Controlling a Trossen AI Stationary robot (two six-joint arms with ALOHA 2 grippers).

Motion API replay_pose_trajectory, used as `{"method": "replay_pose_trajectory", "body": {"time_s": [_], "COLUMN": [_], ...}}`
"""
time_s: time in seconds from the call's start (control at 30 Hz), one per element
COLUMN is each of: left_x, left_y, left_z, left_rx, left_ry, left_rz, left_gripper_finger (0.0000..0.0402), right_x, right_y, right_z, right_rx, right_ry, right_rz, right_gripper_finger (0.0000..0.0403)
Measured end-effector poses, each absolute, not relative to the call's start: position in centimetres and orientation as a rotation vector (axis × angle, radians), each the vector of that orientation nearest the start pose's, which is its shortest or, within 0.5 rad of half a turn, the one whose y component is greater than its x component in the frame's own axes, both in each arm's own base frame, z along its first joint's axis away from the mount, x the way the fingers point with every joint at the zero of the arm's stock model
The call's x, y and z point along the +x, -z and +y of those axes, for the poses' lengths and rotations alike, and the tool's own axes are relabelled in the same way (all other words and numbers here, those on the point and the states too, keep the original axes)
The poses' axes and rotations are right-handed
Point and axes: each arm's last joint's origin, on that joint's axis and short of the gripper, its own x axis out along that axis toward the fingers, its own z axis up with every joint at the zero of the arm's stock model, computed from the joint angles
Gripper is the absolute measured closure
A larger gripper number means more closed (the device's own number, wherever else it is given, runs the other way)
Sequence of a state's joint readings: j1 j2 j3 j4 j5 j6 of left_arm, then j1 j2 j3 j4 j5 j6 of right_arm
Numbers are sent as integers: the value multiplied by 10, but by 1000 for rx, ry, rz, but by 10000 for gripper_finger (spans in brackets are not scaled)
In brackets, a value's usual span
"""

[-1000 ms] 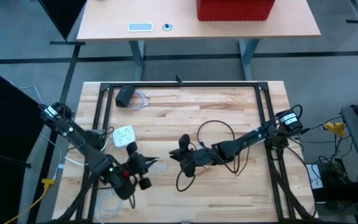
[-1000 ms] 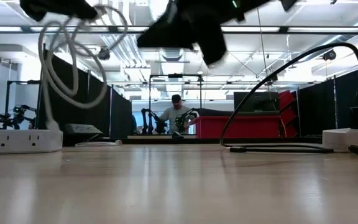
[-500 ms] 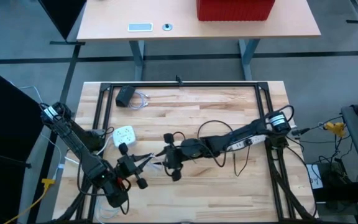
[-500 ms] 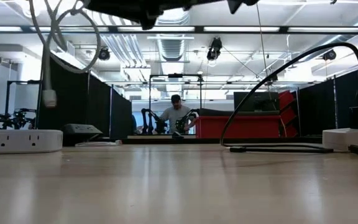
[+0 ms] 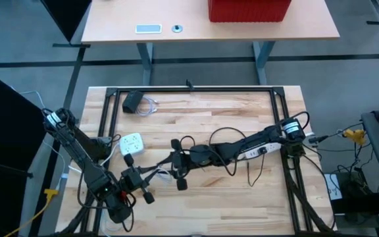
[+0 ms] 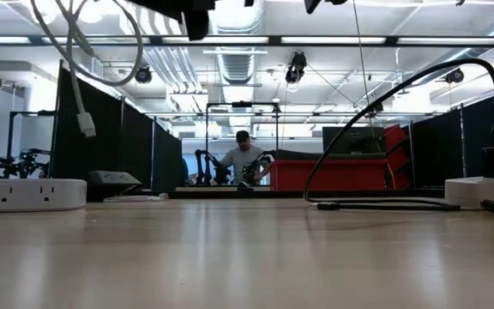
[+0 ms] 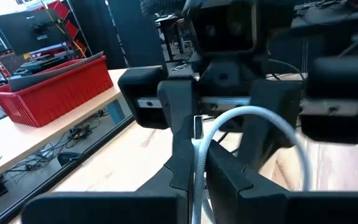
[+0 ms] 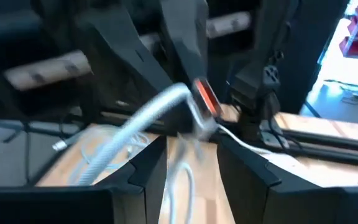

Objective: Insert USB
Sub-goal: Insert the white charger cable into the left white outlet extension

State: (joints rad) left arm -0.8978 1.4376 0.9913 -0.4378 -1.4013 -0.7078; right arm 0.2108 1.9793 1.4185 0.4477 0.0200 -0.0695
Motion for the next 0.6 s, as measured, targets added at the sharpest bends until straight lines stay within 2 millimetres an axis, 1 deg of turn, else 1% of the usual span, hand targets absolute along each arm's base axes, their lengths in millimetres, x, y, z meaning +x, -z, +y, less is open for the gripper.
{"method": "replay_pose_trajectory", "body": {"time_s": [0.23,0.4,0.5,0.57,0.6], "left_x": [195,196,196,196,196], "left_y": [-258,-260,-260,-261,-261], "left_z": [-199,-200,-200,-200,-200], "left_rx": [129,123,114,110,112], "left_ry": [-570,-588,-588,-595,-600], "left_rz": [154,132,128,119,114], "left_gripper_finger": [385,385,385,385,385], "right_x": [451,451,452,452,452], "right_y": [-258,-255,-254,-255,-255], "right_z": [96,96,96,96,96], "right_rx": [-42,-43,-54,-55,-53], "right_ry": [-228,-229,-230,-229,-229], "right_rz": [82,94,95,93,92], "right_gripper_finger": [311,350,387,398,397]}}
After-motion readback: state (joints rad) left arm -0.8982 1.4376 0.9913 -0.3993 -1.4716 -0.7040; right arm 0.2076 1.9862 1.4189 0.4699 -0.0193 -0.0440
